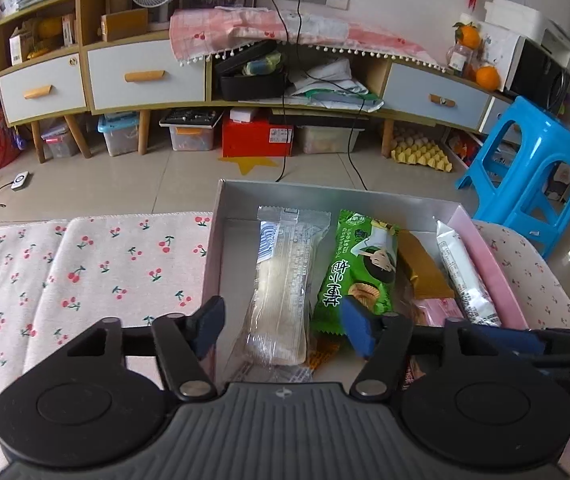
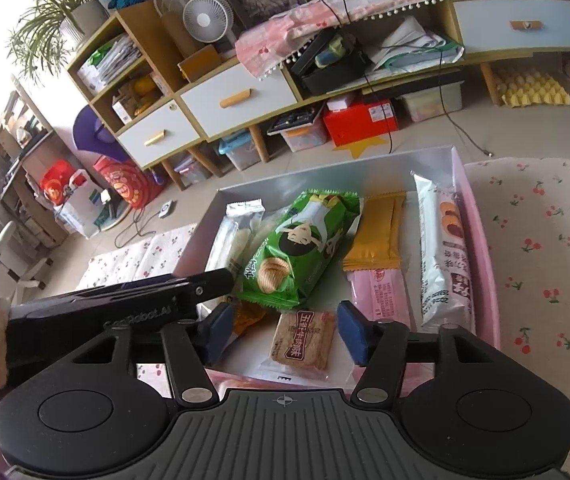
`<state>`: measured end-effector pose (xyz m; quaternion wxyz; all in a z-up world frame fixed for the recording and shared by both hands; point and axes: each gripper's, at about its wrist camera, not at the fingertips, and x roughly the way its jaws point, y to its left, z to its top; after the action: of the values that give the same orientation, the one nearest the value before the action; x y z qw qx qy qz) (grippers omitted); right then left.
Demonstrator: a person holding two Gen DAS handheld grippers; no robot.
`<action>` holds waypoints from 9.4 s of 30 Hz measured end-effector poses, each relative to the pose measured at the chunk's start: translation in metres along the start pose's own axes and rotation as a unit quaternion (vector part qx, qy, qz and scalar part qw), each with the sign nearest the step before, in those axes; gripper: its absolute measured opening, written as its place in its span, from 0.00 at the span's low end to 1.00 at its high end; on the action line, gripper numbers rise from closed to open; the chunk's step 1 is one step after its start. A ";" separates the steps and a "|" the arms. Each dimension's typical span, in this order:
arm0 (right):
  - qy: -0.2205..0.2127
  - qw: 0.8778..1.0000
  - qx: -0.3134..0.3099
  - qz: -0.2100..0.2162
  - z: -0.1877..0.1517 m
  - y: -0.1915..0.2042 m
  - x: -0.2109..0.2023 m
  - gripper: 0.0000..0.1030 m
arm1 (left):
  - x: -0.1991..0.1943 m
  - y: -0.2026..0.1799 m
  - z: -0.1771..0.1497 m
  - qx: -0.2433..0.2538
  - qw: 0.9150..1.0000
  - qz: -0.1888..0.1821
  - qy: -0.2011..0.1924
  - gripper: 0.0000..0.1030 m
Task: Organize snacks
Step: 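Withdraw both open tools from the pink box, then grasp the yellow chip bag with the right tool while the left tool grasps a red packet, then carry the yellow chip bag and red packet over the pink box, then release the yellow chip bag with the right tool while the left tool releases the red packet, then grasp a silver packet with the right tool while the left tool grasps a red candy packet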
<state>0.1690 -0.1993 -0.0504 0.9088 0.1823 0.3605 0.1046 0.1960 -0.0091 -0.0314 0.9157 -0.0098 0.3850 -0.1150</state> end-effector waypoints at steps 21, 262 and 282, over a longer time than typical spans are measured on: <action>-0.014 0.999 -0.042 -0.025 -0.016 0.027 -0.072 0.81 | -0.063 -0.006 -0.034 -0.007 1.000 -0.003 0.009 0.99; 0.073 0.993 -0.059 -0.076 -0.072 -0.014 -0.051 0.87 | -0.058 -0.021 -0.108 -0.154 0.978 -0.076 0.119 0.16; 0.082 0.985 -0.145 -0.041 -0.101 0.017 -0.036 0.87 | -0.077 0.034 -0.108 -0.110 0.989 -0.036 0.086 0.16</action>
<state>0.0725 -0.1698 -0.0892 0.8965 0.0251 0.4218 0.1331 0.0745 0.0489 -0.0565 0.8678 -0.1148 0.4720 -0.1051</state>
